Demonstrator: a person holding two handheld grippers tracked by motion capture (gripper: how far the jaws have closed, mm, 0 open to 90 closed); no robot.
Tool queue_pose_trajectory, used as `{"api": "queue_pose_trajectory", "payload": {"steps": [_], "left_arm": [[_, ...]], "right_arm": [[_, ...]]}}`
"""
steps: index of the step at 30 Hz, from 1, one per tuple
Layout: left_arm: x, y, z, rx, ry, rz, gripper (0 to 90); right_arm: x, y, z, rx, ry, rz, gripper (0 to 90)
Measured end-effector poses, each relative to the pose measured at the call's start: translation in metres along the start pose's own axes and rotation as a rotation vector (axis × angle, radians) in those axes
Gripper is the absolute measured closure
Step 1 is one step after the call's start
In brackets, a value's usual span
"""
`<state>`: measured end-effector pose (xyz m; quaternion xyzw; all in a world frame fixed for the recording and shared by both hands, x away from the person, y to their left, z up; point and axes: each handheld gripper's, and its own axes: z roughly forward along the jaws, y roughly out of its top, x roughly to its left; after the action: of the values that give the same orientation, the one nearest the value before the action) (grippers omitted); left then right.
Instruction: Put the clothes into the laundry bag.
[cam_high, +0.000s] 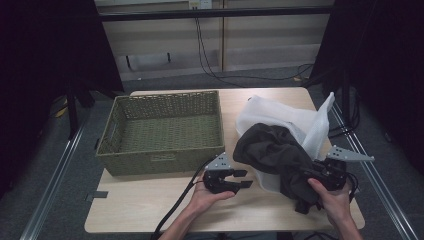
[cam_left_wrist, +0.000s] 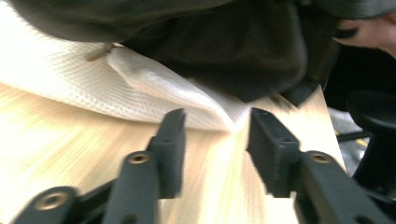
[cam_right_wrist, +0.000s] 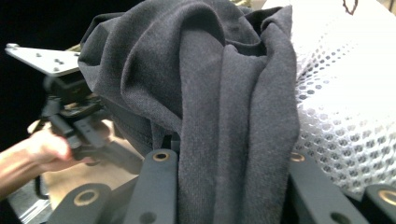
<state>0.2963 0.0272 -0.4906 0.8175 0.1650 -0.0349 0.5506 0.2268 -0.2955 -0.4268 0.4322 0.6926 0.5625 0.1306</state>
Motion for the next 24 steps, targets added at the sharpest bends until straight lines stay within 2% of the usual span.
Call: {"api": "queue_pose_trajectory", "payload": {"steps": [1,2,3,5,8,9,12,13,14,15,16,17,18,19,20,22,24], "left_arm": [[0.001,0.000,0.000,-0.017,-0.006,-0.004,50.2],[0.002,0.000,0.000,-0.011,-0.002,0.002,47.0],[0.003,0.001,0.002,-0.017,0.015,-0.009,44.8],[0.006,0.002,0.005,-0.020,0.010,-0.014,39.0],[0.009,0.000,0.013,-0.030,0.016,-0.029,38.0],[0.010,0.000,0.016,-0.028,0.038,-0.033,37.8],[0.015,-0.001,0.026,-0.046,0.059,-0.086,35.8],[0.015,-0.001,0.028,-0.048,0.049,-0.082,35.7],[0.015,-0.001,0.029,-0.041,0.059,-0.072,36.7],[0.013,-0.001,0.032,-0.042,0.073,-0.079,39.8],[0.013,0.000,0.033,-0.034,0.067,-0.082,48.4],[0.014,0.000,0.032,-0.017,0.080,-0.079,53.4],[0.015,0.000,0.031,-0.010,0.065,-0.063,63.7],[0.014,0.000,0.032,-0.018,0.049,-0.071,76.0],[0.014,0.000,0.031,0.000,0.054,-0.056,81.9],[0.014,0.000,0.028,0.002,0.041,-0.048,84.8],[0.013,0.001,0.025,-0.012,0.033,-0.065,85.8]], "right_arm": [[0.001,0.000,-0.001,0.001,0.005,0.001,70.3],[0.004,0.000,-0.002,0.001,0.006,-0.006,70.3],[0.005,0.000,-0.002,0.002,0.006,-0.010,70.3],[0.008,-0.001,-0.001,0.011,0.010,-0.015,70.3],[0.010,-0.002,0.001,0.017,0.013,-0.027,70.3],[0.010,-0.003,0.000,0.016,0.011,-0.028,70.3],[0.011,-0.003,-0.002,0.014,0.020,-0.026,70.3],[0.012,-0.004,-0.002,0.015,0.022,-0.026,70.3],[0.012,-0.004,-0.003,0.016,0.023,-0.029,70.2],[0.012,-0.005,-0.004,0.016,0.025,-0.030,70.2],[0.011,-0.005,-0.005,0.014,0.026,-0.028,70.2],[0.011,-0.005,-0.005,0.012,0.026,-0.024,70.2],[0.010,-0.005,-0.006,0.009,0.022,-0.025,70.2],[0.010,-0.006,-0.007,0.008,0.025,-0.022,70.2],[0.010,-0.006,-0.008,0.009,0.027,-0.020,70.2],[0.009,-0.007,-0.008,0.009,0.026,-0.026,70.2],[0.007,-0.007,-0.008,0.011,0.027,-0.024,70.2]]}}
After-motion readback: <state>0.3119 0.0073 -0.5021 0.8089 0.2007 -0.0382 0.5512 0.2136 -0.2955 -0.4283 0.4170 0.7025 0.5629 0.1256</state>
